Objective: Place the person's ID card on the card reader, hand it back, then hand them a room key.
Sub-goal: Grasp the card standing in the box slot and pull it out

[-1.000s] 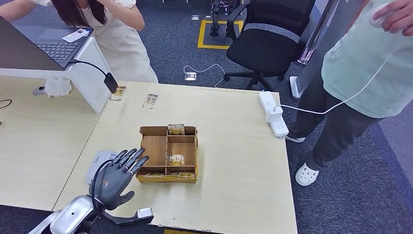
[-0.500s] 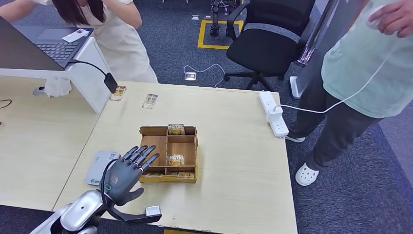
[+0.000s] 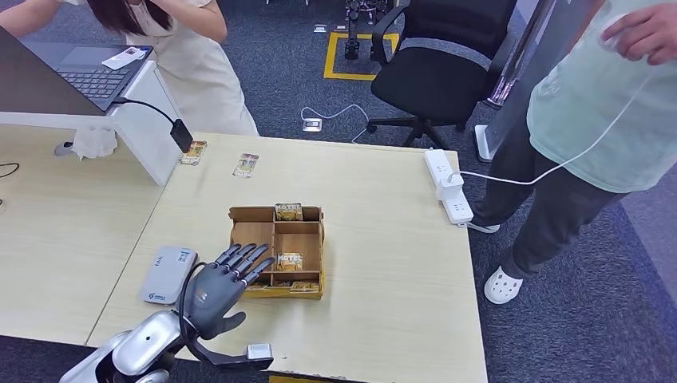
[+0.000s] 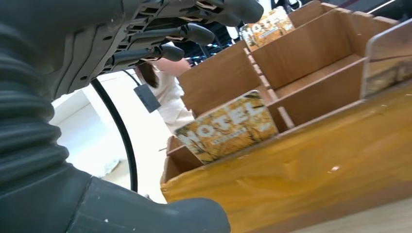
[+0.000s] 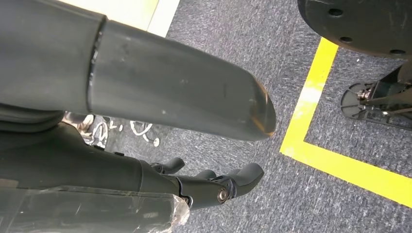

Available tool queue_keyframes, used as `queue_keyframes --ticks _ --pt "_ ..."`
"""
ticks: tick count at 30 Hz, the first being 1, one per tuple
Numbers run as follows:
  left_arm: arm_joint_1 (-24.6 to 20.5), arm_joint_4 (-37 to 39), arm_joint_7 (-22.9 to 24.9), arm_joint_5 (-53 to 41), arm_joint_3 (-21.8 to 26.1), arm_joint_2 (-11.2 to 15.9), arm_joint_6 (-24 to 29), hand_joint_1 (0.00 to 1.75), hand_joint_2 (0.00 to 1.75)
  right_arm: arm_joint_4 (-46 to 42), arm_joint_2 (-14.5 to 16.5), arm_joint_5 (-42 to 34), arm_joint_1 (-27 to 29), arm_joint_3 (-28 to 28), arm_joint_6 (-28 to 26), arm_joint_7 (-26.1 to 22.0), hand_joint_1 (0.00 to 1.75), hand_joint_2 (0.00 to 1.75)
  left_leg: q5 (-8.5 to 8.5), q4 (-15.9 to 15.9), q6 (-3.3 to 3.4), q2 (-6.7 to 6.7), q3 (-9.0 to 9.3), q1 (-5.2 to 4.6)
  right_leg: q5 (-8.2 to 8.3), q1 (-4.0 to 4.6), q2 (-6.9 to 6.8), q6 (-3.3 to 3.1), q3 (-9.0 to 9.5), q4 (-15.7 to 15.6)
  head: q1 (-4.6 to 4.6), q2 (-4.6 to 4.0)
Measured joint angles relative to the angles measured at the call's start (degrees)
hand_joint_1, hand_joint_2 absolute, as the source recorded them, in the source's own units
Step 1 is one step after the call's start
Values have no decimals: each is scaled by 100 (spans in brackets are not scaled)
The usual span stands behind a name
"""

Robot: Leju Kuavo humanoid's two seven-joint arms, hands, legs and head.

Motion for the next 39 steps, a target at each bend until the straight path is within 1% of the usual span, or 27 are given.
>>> queue_keyframes --ticks 7,15,16,19,20,25,29,32,36,39 --pt "-83 107 -7 22 -156 -28 -15 0 175 92 0 154 -90 -133 -8 -93 0 0 0 0 0 0 0 0 0 0 0 0 0 0 0 0" --pt "-121 170 -7 33 -227 -28 -15 0 175 143 0 180 -119 -199 -9 -103 0 0 0 0 0 0 0 0 0 0 0 0 0 0 1 0" --pt "-122 172 -7 33 -229 -28 -15 7 175 147 0 180 -122 -202 -9 -103 0 0 0 0 0 0 0 0 0 0 0 0 0 0 1 0" --pt "-127 183 -9 53 -233 -27 -42 138 175 162 0 186 -131 -214 -9 -107 0 0 0 0 0 0 0 0 0 0 0 0 0 0 1 0" --pt "-131 189 -20 76 -233 -26 -76 175 175 166 0 198 -134 -221 -8 -111 0 0 0 0 0 0 0 0 0 0 0 0 0 0 1 0" --pt "-154 232 -59 186 -247 -11 -196 175 175 190 0 265 -162 -259 -5 -155 0 0 0 0 0 0 0 0 0 0 0 0 0 0 0 0" --pt "-164 254 -43 187 -252 -1 -189 166 175 210 0 280 -173 -284 -7 -157 0 0 0 0 0 -1 0 0 0 0 -1 0 0 0 1 0" --pt "-171 260 -26 170 -252 0 -184 166 175 221 0 282 -175 -295 -9 -157 0 0 0 -1 0 -1 0 0 0 0 -1 0 1 0 0 0" --pt "-172 261 -24 167 -253 0 -184 171 175 232 0 282 -177 -317 -9 -156 0 0 0 -1 0 -1 -1 0 0 0 -1 0 0 0 1 0" --pt "-172 262 -18 165 -254 0 -184 170 175 239 0 282 -177 -323 -8 -154 0 0 0 -1 0 -1 -1 0 0 0 -1 0 1 1 0 0"
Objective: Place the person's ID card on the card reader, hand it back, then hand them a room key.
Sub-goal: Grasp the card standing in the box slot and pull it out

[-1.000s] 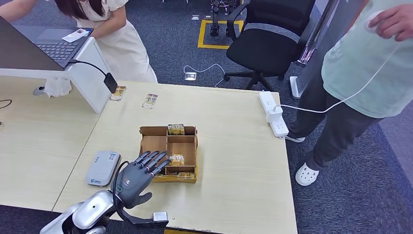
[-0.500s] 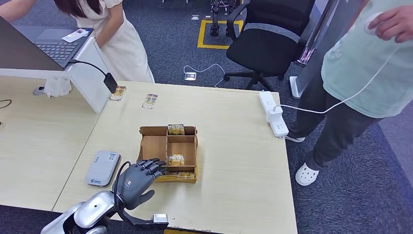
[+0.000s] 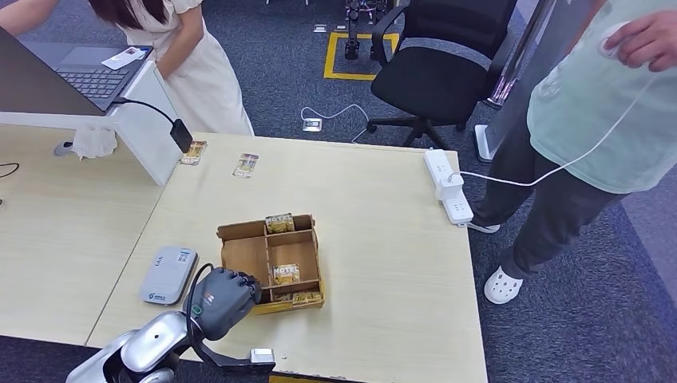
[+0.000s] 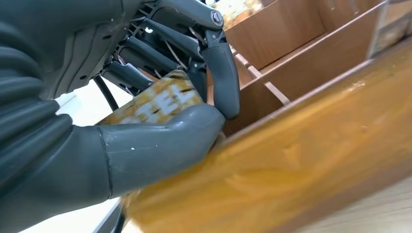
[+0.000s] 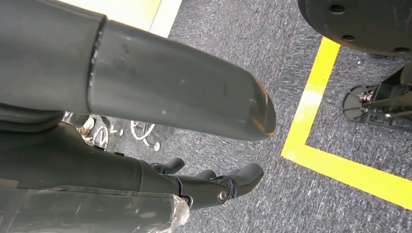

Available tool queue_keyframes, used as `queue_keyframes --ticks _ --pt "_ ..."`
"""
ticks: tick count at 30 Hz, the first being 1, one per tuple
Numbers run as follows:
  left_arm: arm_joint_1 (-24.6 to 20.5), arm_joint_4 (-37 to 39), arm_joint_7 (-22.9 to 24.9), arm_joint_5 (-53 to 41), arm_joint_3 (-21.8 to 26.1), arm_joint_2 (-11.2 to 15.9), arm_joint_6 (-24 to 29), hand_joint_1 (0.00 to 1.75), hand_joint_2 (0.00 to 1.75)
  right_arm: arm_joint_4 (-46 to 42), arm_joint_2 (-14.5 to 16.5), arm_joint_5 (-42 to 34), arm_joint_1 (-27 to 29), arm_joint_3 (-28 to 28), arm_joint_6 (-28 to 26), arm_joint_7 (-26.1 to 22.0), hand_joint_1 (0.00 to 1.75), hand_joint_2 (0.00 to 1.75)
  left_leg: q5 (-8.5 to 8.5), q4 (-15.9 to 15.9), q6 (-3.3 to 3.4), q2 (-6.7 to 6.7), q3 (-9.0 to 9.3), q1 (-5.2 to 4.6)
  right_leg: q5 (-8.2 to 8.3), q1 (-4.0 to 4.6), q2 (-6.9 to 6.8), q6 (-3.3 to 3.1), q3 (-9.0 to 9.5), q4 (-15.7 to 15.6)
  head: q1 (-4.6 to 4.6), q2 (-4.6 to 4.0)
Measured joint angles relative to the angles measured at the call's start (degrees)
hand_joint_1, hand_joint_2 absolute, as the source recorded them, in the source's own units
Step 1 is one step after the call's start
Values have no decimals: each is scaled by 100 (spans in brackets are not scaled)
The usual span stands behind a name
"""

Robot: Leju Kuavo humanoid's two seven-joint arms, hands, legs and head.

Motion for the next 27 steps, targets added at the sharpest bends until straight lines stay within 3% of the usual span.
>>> queue_keyframes --ticks 8,14,27 --pt "1 0 20 -13 0 4 0 154 175 3 0 -2 -1 -7 3 4 0 0 0 0 0 0 1 0 0 0 0 0 0 0 1 0" --pt "1 0 23 -16 0 7 0 174 175 10 0 -7 -4 -11 7 42 0 0 0 0 0 0 0 0 0 0 0 0 1 1 1 0" --pt "4 0 60 -22 0 31 17 166 175 10 0 -44 -4 -12 8 60 0 0 0 0 0 0 1 0 0 0 0 0 0 1 0 0"
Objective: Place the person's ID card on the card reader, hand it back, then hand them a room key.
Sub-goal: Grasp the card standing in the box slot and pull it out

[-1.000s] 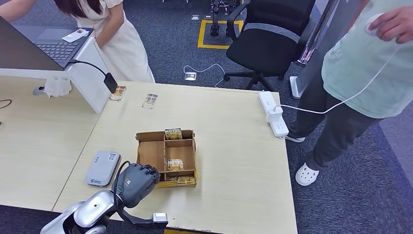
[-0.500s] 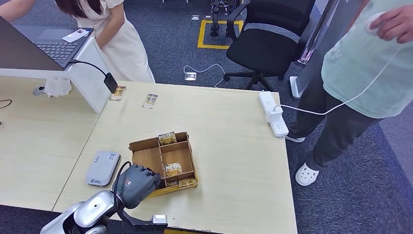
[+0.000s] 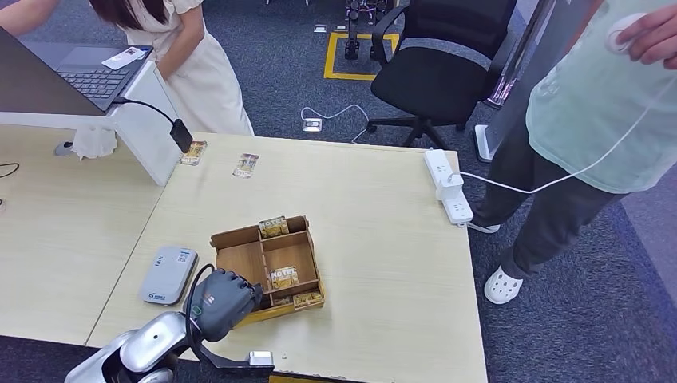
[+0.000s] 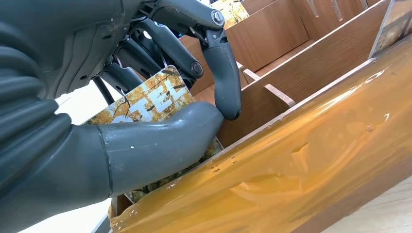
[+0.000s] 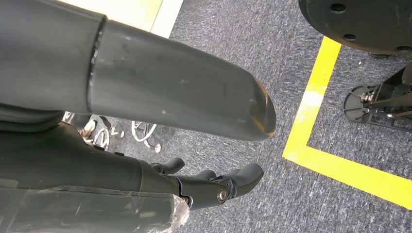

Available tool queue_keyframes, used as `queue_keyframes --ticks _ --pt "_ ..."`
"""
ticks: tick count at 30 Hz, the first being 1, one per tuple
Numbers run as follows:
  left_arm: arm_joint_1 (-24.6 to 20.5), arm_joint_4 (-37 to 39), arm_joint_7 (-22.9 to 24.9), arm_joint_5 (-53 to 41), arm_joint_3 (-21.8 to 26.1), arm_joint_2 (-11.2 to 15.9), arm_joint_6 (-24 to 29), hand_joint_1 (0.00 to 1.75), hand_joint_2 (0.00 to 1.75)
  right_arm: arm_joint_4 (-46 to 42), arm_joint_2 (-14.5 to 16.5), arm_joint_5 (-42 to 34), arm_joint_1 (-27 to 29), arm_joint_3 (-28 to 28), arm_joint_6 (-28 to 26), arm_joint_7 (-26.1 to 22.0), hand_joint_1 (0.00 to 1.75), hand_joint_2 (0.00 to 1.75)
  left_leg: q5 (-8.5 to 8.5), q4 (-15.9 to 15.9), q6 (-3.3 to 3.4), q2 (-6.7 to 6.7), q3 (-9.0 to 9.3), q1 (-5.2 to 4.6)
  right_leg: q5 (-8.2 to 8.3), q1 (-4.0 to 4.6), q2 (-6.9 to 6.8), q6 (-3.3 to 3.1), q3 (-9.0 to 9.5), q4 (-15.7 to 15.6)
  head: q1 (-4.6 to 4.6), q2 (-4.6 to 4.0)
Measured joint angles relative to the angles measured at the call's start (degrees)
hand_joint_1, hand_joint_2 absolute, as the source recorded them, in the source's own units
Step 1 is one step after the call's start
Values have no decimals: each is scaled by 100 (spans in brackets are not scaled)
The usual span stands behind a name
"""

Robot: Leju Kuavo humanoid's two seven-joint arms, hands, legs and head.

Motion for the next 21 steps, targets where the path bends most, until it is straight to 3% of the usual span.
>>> queue_keyframes --ticks 14,21 --pt "13 0 91 -5 20 42 114 175 175 -2 0 -51 9 2 -1 28 0 0 0 0 0 0 0 1 0 0 0 0 0 1 -1 0" --pt "108 -10 140 9 286 111 241 175 175 -21 0 -237 57 15 0 122 0 0 0 -1 0 0 0 2 0 1 0 0 0 2 0 0"
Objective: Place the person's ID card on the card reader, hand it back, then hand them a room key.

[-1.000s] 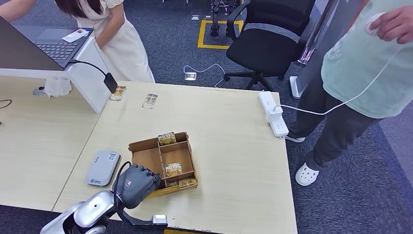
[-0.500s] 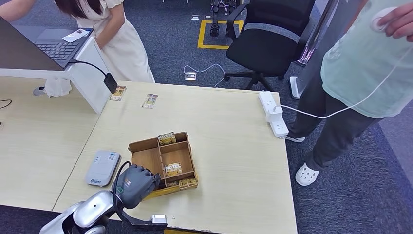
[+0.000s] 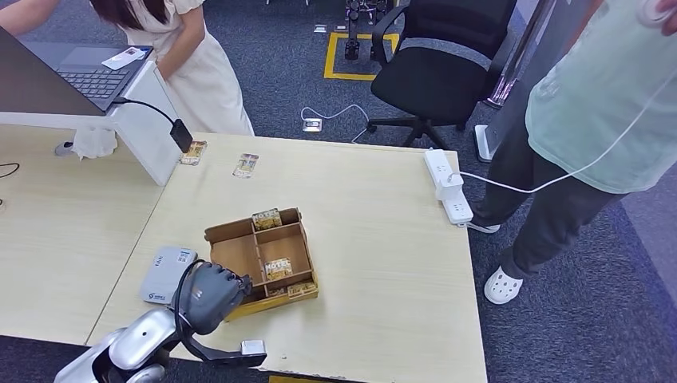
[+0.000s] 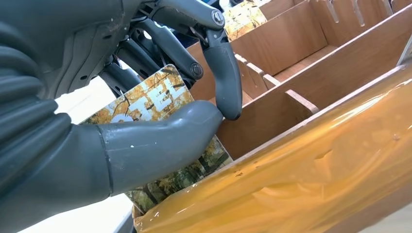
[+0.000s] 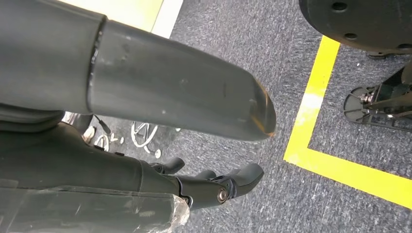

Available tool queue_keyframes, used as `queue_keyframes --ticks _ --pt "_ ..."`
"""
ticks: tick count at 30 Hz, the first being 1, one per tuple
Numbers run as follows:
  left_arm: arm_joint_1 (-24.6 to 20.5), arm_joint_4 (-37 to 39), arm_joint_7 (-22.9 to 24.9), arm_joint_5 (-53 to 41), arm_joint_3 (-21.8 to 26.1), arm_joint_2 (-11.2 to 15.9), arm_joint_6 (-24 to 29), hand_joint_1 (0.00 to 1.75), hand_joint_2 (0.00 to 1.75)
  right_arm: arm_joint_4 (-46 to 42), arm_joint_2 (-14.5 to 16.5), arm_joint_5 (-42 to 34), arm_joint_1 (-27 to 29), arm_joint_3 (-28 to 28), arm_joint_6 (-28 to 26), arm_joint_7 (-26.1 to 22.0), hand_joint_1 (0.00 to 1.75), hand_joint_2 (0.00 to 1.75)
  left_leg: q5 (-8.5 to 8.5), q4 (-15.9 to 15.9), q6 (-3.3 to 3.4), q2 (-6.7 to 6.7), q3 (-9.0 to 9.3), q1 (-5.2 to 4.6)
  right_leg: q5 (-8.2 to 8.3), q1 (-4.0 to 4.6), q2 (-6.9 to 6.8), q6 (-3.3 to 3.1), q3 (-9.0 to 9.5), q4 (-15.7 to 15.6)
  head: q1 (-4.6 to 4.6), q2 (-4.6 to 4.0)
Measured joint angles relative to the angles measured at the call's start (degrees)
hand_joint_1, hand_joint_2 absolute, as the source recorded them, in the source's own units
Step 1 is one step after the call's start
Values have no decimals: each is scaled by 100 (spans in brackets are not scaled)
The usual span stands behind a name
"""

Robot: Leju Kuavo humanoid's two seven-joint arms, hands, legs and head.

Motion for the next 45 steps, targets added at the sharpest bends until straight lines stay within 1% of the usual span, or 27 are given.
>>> queue_keyframes --ticks 3,7,12,18,24,37,42,45 --pt "56 -15 -9 7 91 -1 67 175 175 -22 0 -81 33 32 0 51 0 0 0 0 0 0 0 0 0 0 0 0 0 0 0 0" --pt "124 -108 -17 34 236 10 294 175 175 -55 0 -172 70 90 -6 102 0 0 0 0 0 0 0 0 0 0 0 0 0 0 0 0" --pt "191 -320 13 23 587 114 516 175 175 -108 0 -338 139 165 -15 181 0 0 0 0 0 0 0 1 0 0 -1 0 0 0 -1 0" --pt "267 -483 15 7 881 148 545 175 175 -160 0 -423 180 242 -20 223 0 0 0 -1 0 0 0 1 0 0 -1 0 0 1 0 0" --pt "296 -542 15 7 963 170 545 175 175 -165 0 -425 188 261 -20 227 0 0 0 -1 0 0 0 0 0 0 0 0 0 1 0 0" --pt "318 -545 13 -14 977 157 537 175 175 -167 0 -422 187 281 -38 256 0 0 0 -1 0 0 0 1 -2 0 0 -3 0 1 0 0" --pt "293 -543 20 0 988 70 586 175 175 -166 0 -316 178 281 -58 187 0 0 0 -1 0 0 0 1 -2 0 -1 -4 -1 1 0 0" --pt "181 -506 39 -6 993 -32 679 175 175 -159 0 -138 148 277 -89 73 0 0 0 -1 0 -1 1 0 -2 0 -1 -4 -1 1 0 0"
